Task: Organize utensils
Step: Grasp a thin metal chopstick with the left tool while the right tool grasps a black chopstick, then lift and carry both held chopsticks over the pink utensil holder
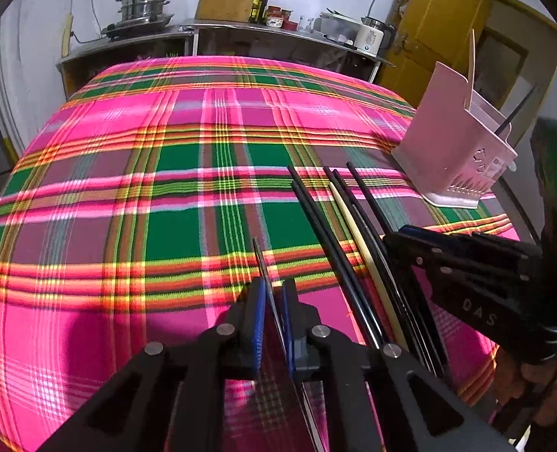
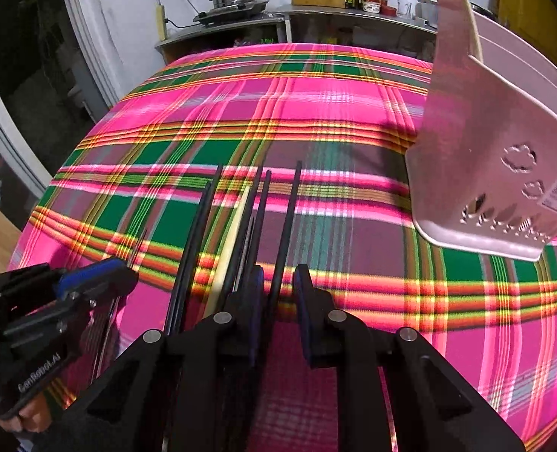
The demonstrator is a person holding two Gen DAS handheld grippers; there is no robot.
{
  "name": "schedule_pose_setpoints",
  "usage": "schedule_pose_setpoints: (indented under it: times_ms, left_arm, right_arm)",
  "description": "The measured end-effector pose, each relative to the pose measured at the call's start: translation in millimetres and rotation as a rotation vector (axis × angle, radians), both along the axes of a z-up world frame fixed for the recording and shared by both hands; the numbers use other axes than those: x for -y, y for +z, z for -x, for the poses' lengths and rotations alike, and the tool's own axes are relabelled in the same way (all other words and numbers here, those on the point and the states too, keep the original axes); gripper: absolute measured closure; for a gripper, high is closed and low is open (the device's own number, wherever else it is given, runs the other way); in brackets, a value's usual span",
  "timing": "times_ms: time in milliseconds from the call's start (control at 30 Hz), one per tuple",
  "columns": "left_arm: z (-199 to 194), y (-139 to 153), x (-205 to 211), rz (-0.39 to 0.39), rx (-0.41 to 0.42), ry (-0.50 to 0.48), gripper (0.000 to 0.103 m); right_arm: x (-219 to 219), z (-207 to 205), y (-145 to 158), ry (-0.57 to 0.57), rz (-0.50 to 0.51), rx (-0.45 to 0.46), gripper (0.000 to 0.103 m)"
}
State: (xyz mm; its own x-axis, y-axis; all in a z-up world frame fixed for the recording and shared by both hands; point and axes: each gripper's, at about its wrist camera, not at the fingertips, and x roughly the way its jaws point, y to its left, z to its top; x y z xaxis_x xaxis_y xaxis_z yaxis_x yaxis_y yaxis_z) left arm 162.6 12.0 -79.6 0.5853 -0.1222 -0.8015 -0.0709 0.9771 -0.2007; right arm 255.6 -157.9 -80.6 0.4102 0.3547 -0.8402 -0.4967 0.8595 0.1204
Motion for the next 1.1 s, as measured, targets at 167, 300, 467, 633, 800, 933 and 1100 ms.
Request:
schedule_pose_setpoints:
  times_ms: [167, 300, 467, 633, 800, 933, 1100]
  left_arm:
    - [-4, 1, 5, -0.04, -0.006, -0.014, 0.095]
    - [-6, 1, 7, -0.065, -0.008, -0.015, 0.096]
    - [-8, 3, 0, -0.023, -0.029, -0.014, 0.099]
    - [-3, 19, -5, 0.006, 0.0, -0.019, 0.099]
    - [2, 51, -10, 0.033, 0.061, -0.028, 0.099]
    - [7, 81, -15, 0.063, 0.115, -0.035, 0.099]
    - [16, 117, -15, 0.092, 0.18, -0.055, 0.099]
  right_arm:
    - [-2, -3, 0, 0.005, 0.019, 0.008, 0.092]
    - [-3, -6, 0, 0.003, 0.008, -0.003, 0.096]
    - [5, -5, 6, -0.006, -0.044, -0.023, 0.097]
    - [15, 2, 28, -0.013, -0.088, 0.012, 0.097]
    - [31, 8, 59, -0.032, -0.147, 0.062, 0.097]
    - [45, 14, 87, -0.051, -0.195, 0.11, 0.097]
    - [58, 23, 115, -0.07, -0.236, 0.161, 0.097]
